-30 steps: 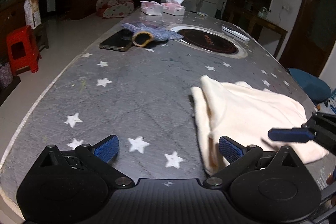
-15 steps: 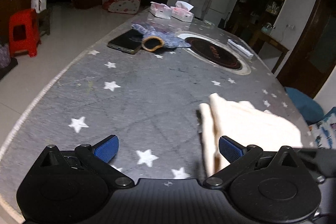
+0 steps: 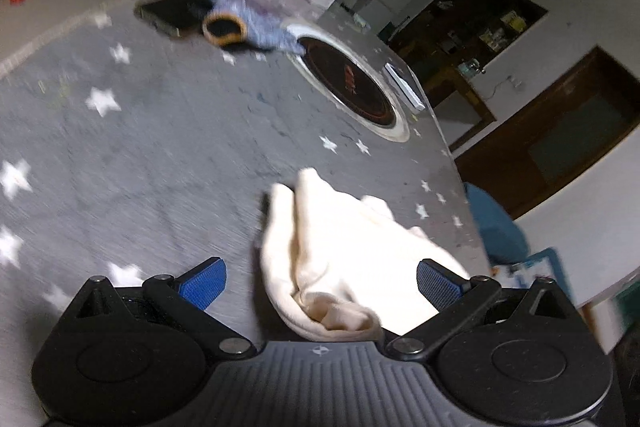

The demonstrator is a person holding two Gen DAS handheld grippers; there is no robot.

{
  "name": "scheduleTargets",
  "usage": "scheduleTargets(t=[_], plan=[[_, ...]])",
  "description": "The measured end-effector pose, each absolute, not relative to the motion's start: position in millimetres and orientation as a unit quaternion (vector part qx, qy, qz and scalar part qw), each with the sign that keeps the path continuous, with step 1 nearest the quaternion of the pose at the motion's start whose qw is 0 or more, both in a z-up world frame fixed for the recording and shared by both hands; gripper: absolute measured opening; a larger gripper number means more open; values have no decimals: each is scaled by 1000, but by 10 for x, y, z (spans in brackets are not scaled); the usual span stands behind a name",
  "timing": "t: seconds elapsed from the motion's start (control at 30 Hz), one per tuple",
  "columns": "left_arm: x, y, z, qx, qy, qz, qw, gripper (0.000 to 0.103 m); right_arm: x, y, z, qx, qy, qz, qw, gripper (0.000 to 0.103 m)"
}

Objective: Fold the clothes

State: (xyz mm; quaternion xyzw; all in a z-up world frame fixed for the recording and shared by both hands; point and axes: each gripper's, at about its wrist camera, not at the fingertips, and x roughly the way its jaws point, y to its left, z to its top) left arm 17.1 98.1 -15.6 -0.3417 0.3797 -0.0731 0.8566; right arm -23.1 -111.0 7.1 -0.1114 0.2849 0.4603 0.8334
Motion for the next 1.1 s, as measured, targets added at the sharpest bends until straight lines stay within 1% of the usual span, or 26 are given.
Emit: scheduleTargets(t=[0.1,0.17,0.23,0.27,0.33,0.37,0.43,0.47,0.53,0.57,0.63,0.7,0.77,0.83,0.87,0.93,1.0,1.1], plan=[[257,961,-211,-381,382,-92,837,101,-218,-1245,180,-80,277,464,837,6],[314,944,-259,-401,385,-102,825,98,-219,-1319,236,-65,273,467,839,6],[372,924,-312,-418,389,-110,813,87,-226,-1367,258,-56,270,472,837,6],[396,914,-337,-425,391,-112,809,83,-237,-1376,249,-56,271,475,835,6],[425,889,-380,-428,395,-105,806,71,-258,-1394,231,-56,272,482,831,6],[433,880,-397,-429,396,-101,805,68,-267,-1401,216,-57,273,484,829,6],[425,876,-415,-430,393,-92,808,58,-281,-1408,171,-59,276,489,826,6],[421,876,-421,-429,392,-87,809,56,-286,-1415,153,-59,279,491,823,6],[415,870,-428,-422,392,-76,814,42,-289,-1446,125,-54,285,493,820,8],[411,863,-431,-416,392,-71,818,38,-285,-1475,116,-49,287,493,820,10],[396,845,-432,-398,392,-64,827,26,-280,-1540,103,-40,290,490,821,11],[381,829,-434,-383,390,-60,835,22,-271,-1649,109,-29,289,479,828,14],[366,811,-434,-371,386,-59,842,21,-230,-1782,109,-19,290,460,839,17],[357,773,-420,-354,384,-58,851,21,-164,-1938,95,-11,292,433,852,20],[354,750,-411,-344,383,-58,855,21,-126,-2015,85,-8,295,418,859,24],[346,705,-391,-324,381,-58,864,21,15,-2209,51,5,301,376,876,26],[339,657,-367,-302,380,-59,872,22,168,-2397,4,20,307,336,890,36],[336,599,-337,-275,382,-60,880,22,361,-2596,-108,42,322,296,899,37]])
